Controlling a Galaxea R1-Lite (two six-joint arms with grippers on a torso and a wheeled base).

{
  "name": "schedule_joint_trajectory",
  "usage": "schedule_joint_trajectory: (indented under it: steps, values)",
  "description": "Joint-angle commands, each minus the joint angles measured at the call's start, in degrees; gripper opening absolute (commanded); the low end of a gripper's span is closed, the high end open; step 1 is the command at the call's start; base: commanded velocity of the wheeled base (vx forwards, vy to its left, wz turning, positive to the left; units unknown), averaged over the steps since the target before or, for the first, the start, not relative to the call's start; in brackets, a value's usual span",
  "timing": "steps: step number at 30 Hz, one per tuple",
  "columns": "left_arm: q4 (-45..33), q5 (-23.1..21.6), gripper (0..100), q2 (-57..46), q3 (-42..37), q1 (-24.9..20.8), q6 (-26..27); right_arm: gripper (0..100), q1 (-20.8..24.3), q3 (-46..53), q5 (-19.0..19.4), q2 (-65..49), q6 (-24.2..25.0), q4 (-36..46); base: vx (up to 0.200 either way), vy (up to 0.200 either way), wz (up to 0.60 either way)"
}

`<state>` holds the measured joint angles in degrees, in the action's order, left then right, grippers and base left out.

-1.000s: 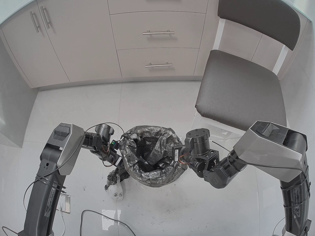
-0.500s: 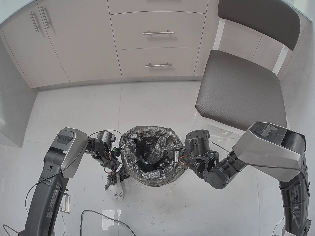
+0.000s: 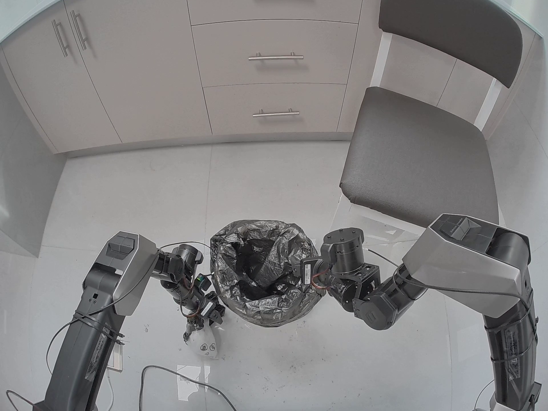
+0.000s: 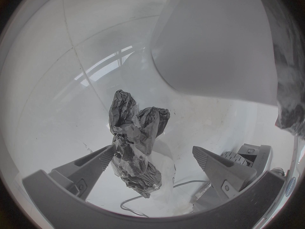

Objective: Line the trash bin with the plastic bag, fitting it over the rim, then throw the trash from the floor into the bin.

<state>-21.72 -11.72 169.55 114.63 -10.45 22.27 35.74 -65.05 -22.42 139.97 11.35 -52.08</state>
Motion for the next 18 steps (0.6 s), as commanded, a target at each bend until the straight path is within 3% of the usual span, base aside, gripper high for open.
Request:
schedule_joint_trajectory:
  steps: [1,17,18]
  values:
    - [0.0,0.0,100,0.8,0.0,0.0,0.0,100,0.0,0.0,0.0,0.3,0.0,0.0,0.000,0.000,0.00]
    - [0.1,0.5,100,1.0,0.0,0.0,0.0,100,-0.1,-0.1,0.0,0.2,0.1,0.0,0.000,0.000,0.00]
    - [0.2,2.1,100,1.0,0.0,0.0,0.1,100,-0.1,-0.4,0.0,0.2,0.1,0.0,0.000,0.000,0.00]
